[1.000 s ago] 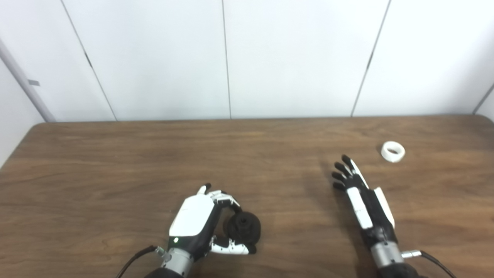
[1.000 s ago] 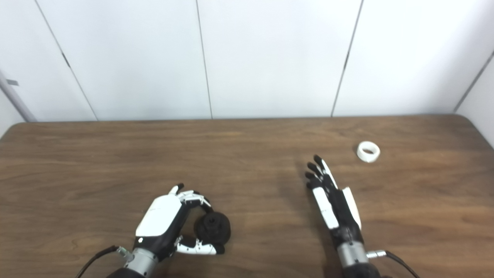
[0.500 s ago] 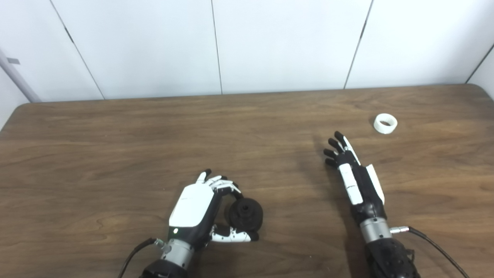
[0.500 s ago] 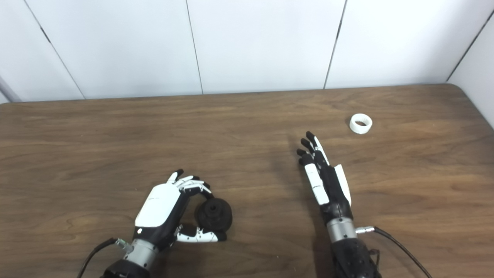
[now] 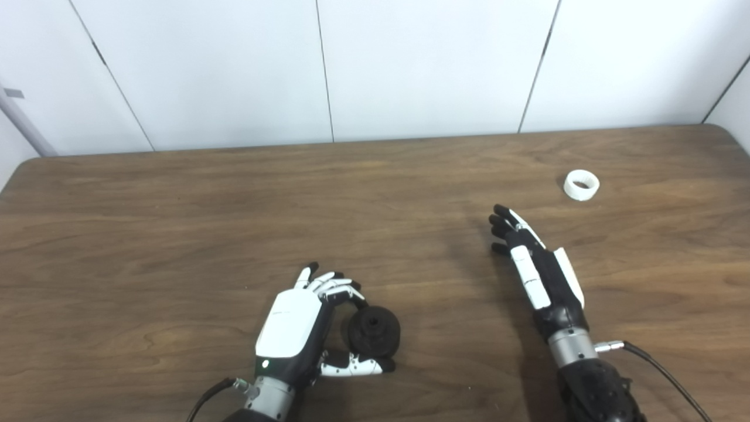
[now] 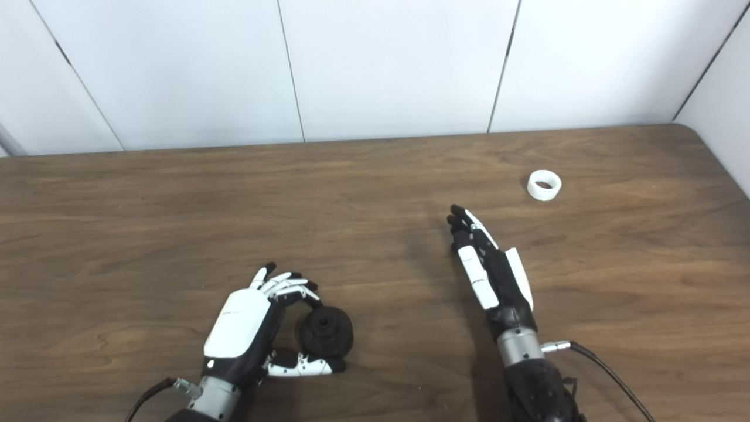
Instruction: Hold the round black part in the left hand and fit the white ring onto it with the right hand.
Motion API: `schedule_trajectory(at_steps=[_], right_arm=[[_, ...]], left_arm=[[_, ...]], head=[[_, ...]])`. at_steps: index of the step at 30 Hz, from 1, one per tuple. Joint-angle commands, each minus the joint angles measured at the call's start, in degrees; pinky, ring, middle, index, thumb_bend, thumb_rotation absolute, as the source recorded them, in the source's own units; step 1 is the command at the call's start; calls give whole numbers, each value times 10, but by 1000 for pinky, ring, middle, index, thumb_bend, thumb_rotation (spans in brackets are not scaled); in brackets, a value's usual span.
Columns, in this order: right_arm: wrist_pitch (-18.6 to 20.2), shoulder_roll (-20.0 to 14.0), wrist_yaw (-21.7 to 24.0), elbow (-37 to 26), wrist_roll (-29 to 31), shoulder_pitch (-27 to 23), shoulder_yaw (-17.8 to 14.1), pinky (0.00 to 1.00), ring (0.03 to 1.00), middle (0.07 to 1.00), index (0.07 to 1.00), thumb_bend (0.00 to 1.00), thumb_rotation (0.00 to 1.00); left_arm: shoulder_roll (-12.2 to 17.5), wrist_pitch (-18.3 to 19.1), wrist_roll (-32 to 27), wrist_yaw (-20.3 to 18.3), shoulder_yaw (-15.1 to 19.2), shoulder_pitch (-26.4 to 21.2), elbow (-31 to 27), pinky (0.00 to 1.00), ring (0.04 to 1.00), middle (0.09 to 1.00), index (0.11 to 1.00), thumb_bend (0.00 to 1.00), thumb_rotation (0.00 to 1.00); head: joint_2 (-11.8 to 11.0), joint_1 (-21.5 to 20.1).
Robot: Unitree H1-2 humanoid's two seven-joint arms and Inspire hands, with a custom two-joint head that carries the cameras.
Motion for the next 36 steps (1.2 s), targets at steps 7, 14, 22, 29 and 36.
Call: schedule_trajectory(at_steps=[7,14,22,29,36], right_arm=[[56,-29,-9,-48,-66,-25,-10,893,892,874,829,544,626],[72,-64,-17,-53,-125,-62,-25,814,852,865,842,628,455],[106,-106,-6,-56,-158,-109,-42,786,845,848,829,679,372],[141,-157,13,-40,-180,-157,-47,840,876,873,813,694,358],[130,-210,19,15,-198,-205,-43,826,884,881,820,671,317]], left_arm=[[16,-9,-2,-11,8,22,29,1000,858,753,484,522,55],[29,-33,-17,-7,24,22,38,1000,854,748,483,523,52],[36,-42,-20,-14,31,23,40,1000,857,749,484,522,51],[39,-50,-21,-13,35,24,44,1000,858,751,484,522,51],[41,-55,-28,-13,40,24,45,1000,855,748,484,522,49]], head=[[-7,-52],[-16,-109],[-23,-133],[-31,-150],[-36,-162]])
